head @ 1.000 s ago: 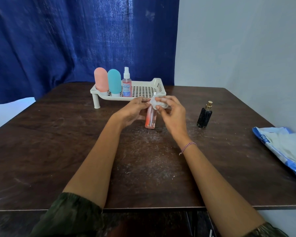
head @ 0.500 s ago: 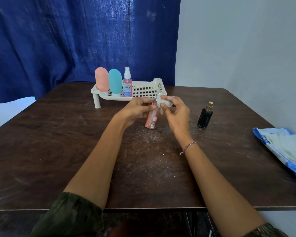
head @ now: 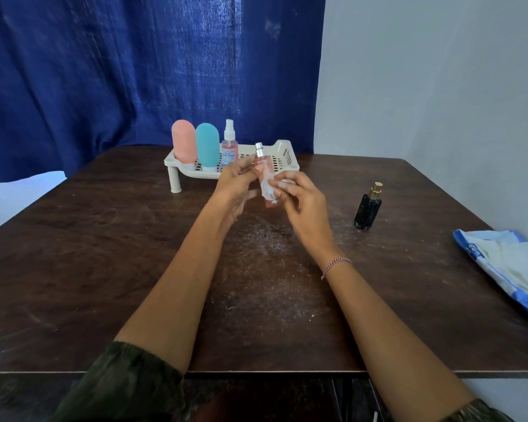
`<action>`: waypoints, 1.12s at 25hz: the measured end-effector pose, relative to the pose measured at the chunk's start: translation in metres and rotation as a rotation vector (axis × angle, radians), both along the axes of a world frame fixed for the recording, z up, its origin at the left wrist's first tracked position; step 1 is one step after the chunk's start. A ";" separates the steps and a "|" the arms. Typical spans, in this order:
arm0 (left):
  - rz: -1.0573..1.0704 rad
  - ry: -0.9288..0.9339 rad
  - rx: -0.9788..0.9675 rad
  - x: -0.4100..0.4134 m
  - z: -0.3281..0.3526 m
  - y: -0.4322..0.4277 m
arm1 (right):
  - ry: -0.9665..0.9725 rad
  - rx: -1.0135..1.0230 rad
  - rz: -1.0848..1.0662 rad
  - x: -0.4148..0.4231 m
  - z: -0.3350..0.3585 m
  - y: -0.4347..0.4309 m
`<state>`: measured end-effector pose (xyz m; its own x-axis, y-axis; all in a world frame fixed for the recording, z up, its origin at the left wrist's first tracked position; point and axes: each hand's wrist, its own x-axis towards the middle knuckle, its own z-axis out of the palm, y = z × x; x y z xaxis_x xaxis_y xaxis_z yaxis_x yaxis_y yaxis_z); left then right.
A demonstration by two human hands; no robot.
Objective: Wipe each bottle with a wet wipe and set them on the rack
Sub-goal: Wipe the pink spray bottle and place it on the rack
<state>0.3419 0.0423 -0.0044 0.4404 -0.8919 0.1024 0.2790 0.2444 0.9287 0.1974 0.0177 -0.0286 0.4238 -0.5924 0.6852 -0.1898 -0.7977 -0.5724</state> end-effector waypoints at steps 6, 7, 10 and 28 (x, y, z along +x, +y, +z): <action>0.132 0.205 -0.083 0.003 0.004 -0.001 | -0.028 -0.005 -0.029 0.003 -0.001 0.003; 0.134 0.250 -0.080 0.002 0.005 -0.002 | -0.062 0.005 -0.050 0.003 0.000 0.003; 0.080 0.353 -0.025 -0.006 0.004 -0.003 | -0.164 0.008 -0.111 0.001 0.002 0.001; -0.117 0.481 -0.046 -0.013 0.005 0.004 | -0.416 0.465 0.018 0.001 -0.002 -0.013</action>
<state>0.3286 0.0461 0.0005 0.3443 -0.9376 -0.0478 0.7015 0.2231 0.6769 0.1985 0.0051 -0.0309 0.1896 -0.8636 0.4672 0.1356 -0.4482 -0.8836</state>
